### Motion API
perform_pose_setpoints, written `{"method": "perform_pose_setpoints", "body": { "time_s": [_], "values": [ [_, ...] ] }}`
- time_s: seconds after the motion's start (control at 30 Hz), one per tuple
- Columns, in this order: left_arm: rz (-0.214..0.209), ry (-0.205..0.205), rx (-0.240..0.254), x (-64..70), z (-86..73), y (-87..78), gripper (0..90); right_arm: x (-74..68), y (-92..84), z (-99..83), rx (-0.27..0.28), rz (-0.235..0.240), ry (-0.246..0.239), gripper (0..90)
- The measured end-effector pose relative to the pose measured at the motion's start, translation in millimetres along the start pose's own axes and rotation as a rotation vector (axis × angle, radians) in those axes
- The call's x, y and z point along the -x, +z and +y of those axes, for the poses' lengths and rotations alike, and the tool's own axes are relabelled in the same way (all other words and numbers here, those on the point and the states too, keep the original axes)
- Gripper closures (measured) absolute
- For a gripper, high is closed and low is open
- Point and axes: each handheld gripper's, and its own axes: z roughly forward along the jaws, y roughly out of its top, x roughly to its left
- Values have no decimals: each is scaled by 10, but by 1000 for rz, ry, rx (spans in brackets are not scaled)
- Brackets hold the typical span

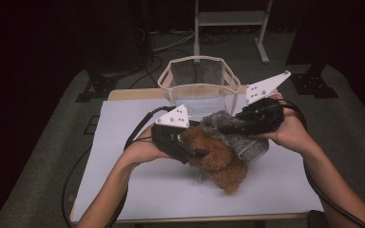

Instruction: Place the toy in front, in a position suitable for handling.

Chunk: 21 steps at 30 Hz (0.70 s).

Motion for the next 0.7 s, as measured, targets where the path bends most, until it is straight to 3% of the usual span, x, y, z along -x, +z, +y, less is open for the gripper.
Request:
{"method": "perform_pose_setpoints", "body": {
  "time_s": [0.33, 0.5, 0.7],
  "values": [
    [27, 5, -48, 3, -213, -130, 197, -9, 293, -59, 60, 64, 7, 748],
    [64, -40, -62, -8, -462, -246, 196, -20, 386, -136, 61, 62, 7, 747],
    [82, -113, -37, -20, -852, -376, 195, 8, 682, -362, -8, 52, 21, 742]
  ]
}}
